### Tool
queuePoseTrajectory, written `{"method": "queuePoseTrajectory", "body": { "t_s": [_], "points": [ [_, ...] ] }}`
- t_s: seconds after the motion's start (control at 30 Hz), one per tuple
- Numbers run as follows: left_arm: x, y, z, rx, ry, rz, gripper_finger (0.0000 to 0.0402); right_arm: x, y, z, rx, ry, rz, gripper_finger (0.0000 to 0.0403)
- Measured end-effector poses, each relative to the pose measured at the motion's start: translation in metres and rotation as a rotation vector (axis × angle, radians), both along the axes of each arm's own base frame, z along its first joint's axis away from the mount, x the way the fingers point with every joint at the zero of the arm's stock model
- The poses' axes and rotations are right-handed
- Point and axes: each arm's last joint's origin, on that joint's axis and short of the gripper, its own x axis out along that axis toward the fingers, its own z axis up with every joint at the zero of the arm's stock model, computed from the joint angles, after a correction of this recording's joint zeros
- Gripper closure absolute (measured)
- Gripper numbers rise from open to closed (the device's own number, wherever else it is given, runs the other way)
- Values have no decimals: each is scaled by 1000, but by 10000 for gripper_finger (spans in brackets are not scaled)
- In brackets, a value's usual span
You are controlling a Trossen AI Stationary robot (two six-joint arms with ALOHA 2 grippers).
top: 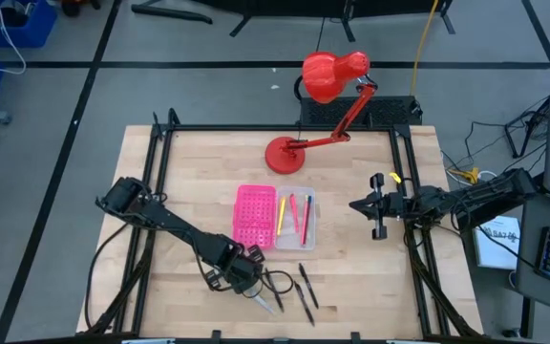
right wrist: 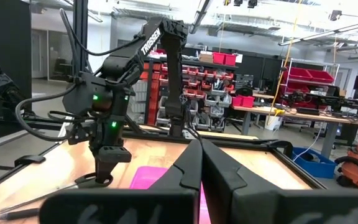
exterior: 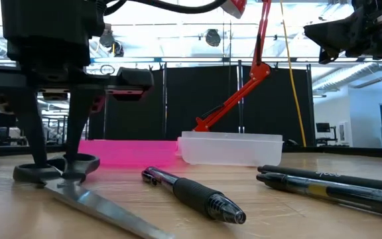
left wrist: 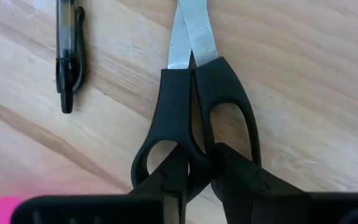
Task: Pick & place school supplies into a supply box
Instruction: Put the black scissors into the pink supply box
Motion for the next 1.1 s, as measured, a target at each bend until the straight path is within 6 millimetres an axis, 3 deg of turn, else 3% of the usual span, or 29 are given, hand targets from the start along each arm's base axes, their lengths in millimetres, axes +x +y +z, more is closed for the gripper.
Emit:
{"method": "queuePoseTrajectory", "body": {
  "t_s": [0.33, 0.67, 0.8, 1.1],
  "points": [
    [-1, 1, 13, -1, -57, -29, 336, 0, 0, -1, 7, 7, 1, 403],
    [-9, 8, 63, 19, -240, -89, 337, 0, 0, -1, 20, 15, 4, 403],
    [-1, 28, 82, 187, -344, -138, 337, 0, 0, -1, 23, 14, 4, 403],
    [41, 95, 120, 458, -500, -352, 337, 1, 0, -4, 17, 46, 4, 403]
  ]
}}
